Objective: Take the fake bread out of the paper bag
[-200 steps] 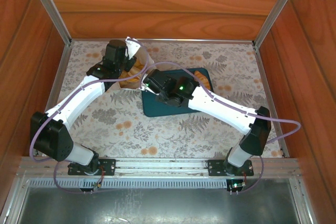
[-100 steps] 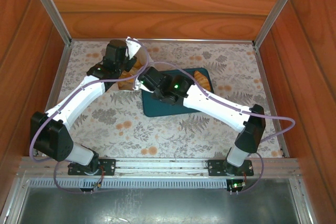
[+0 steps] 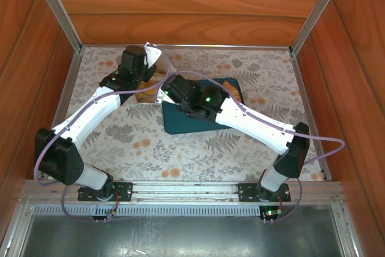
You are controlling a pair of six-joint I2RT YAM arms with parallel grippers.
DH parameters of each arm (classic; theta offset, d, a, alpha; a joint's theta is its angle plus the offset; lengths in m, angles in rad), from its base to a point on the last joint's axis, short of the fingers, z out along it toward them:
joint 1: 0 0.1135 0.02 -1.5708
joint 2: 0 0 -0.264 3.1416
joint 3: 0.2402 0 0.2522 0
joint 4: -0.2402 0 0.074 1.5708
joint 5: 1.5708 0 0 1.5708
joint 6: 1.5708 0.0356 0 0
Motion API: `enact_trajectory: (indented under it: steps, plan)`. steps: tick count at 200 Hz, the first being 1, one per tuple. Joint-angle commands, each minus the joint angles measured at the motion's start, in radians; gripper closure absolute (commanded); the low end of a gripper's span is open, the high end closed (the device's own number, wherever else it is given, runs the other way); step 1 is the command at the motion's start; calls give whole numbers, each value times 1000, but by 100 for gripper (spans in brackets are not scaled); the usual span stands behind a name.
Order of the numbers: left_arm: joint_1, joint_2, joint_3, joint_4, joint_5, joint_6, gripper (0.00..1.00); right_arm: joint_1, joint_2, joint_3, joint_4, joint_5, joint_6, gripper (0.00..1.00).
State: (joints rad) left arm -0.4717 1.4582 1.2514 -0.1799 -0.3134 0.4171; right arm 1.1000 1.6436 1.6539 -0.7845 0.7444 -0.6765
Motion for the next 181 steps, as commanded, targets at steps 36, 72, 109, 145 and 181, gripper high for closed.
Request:
enact_trajectory:
  steps: [36, 72, 109, 145, 181]
  plan:
    - [-5, -10, 39, 7, -37, 19, 100, 8, -92, -10, 54, 76, -16, 80]
    - [-4, -10, 43, 7, -43, 23, 100, 9, -131, -39, -12, 82, 25, 80]
    - [-2, -2, 57, 7, -61, 28, 100, 12, -159, -68, -83, 90, 67, 81]
    - [8, 15, 70, 8, -66, 22, 100, 27, -186, -75, -131, 96, 96, 81]
    - [22, 21, 77, 7, -62, 17, 100, 35, -229, -93, -147, 114, 130, 82]
